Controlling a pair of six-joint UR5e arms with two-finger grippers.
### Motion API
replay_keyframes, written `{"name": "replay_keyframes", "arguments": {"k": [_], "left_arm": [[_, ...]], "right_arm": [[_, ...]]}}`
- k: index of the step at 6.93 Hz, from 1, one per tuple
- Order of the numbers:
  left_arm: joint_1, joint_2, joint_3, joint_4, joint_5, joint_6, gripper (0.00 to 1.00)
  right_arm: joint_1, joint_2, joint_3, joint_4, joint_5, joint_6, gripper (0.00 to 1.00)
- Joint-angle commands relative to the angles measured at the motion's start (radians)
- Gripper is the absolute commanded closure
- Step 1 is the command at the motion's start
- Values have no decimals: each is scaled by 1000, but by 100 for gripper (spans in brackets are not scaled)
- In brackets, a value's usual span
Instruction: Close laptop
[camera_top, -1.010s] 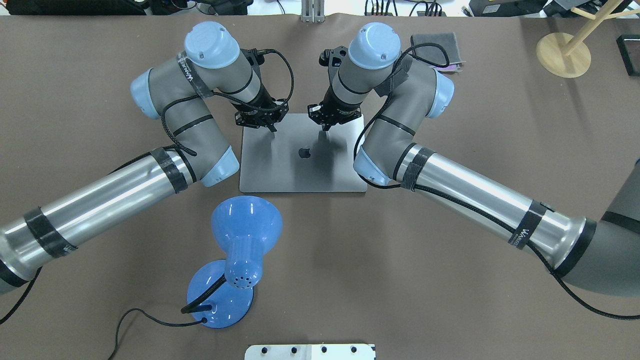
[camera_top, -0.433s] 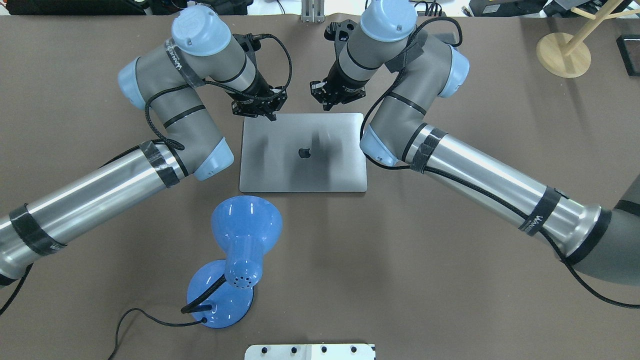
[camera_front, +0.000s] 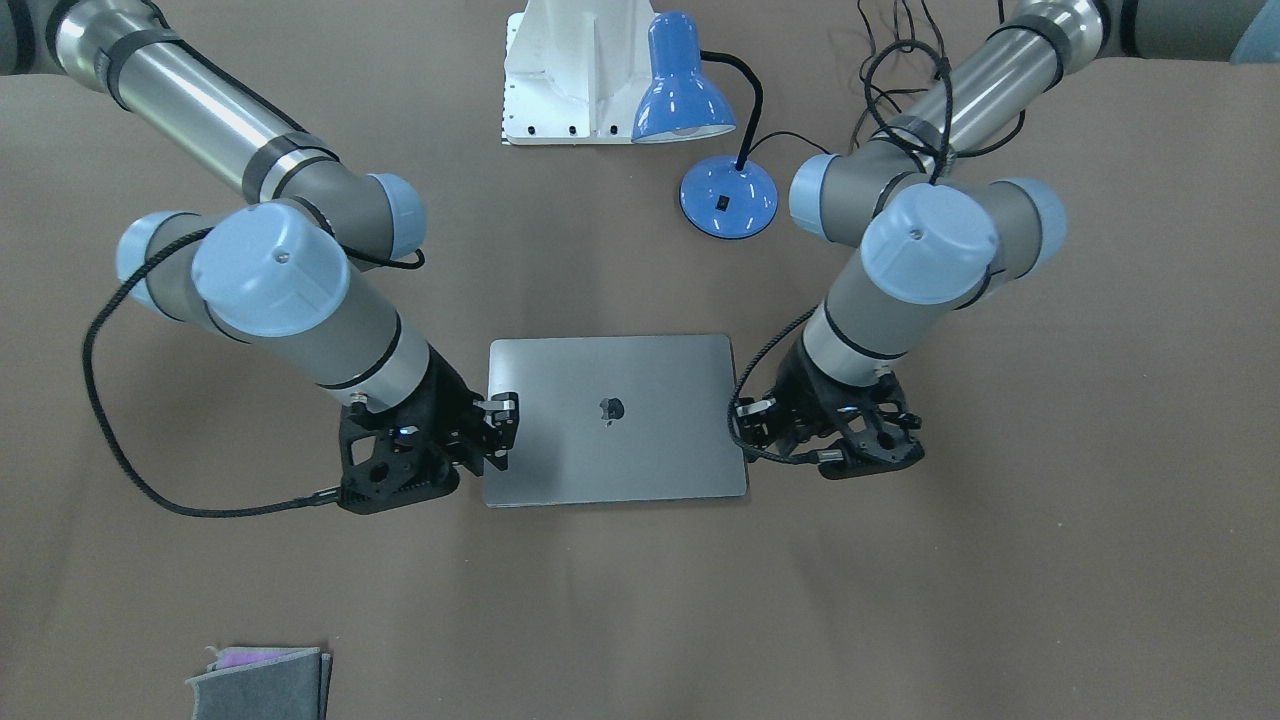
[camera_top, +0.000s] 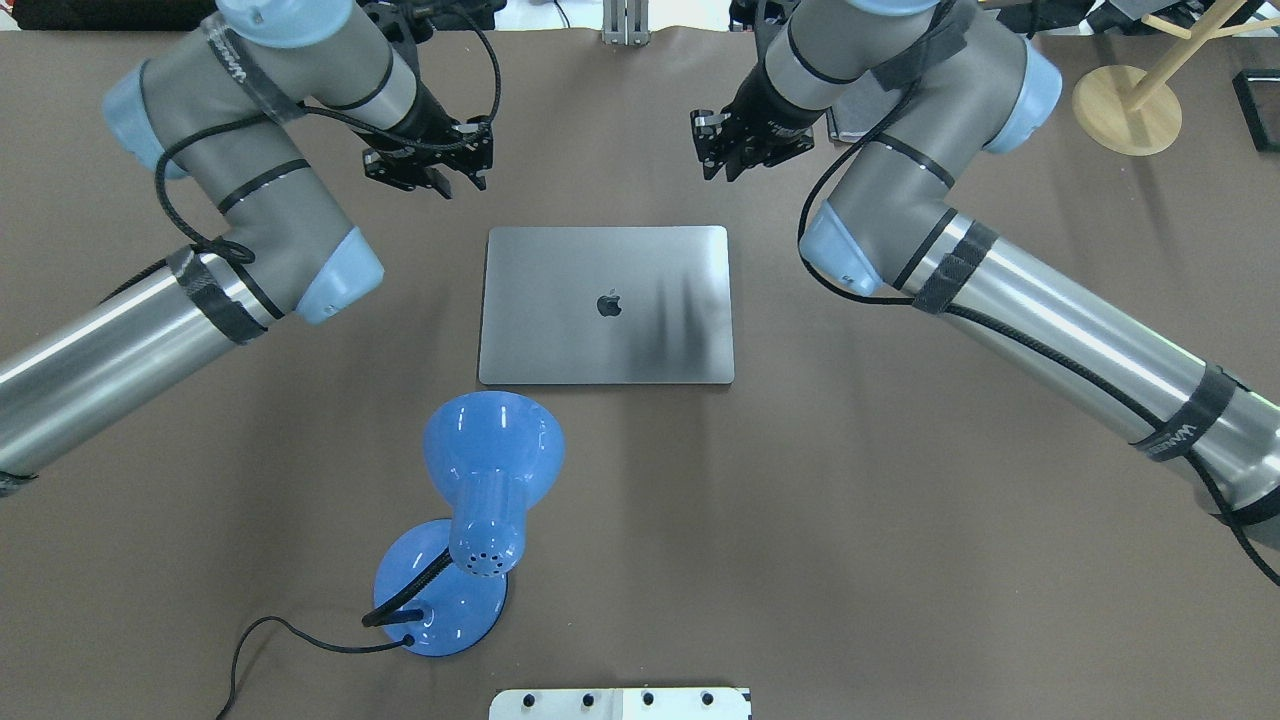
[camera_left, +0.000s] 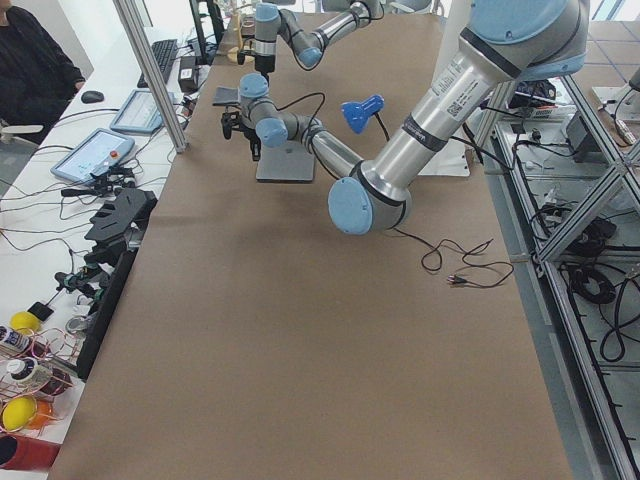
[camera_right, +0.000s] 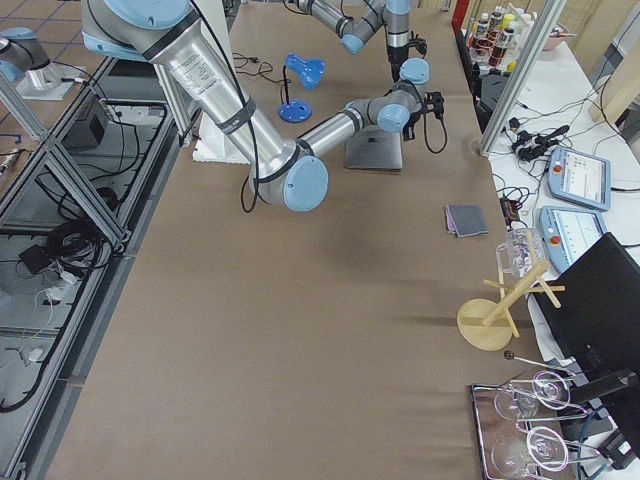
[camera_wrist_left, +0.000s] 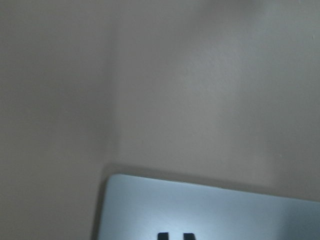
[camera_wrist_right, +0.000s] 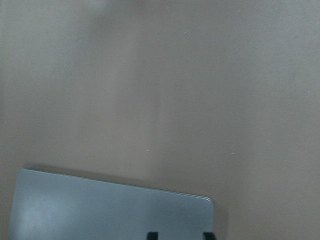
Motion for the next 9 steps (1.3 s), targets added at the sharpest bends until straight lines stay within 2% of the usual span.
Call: {"name": "replay_keyframes", "arguments": {"k": [1,3,4,5,7,9], "left_arm": [[-101,83,-198,281,-1,239,2],[-188,215,-307,288,-33,293,2],[-268,282,-340,290,-121,345,2],[-363,381,-360,290,-184,491,2],[-457,521,-355,289,-209,672,2],[-512,614,-337,288,-209,836,2]], "right_arm": [[144,-92,64,-77,121,-134,1],[257,-216,82,-79,180,-246,1],[303,-273,86,-117,184,-345,1],[336,-301,89,-216,181,-471,1],[460,-355,89,-434,165,-864,0],[512,-463,87,-474,122,-1014,0]]}}
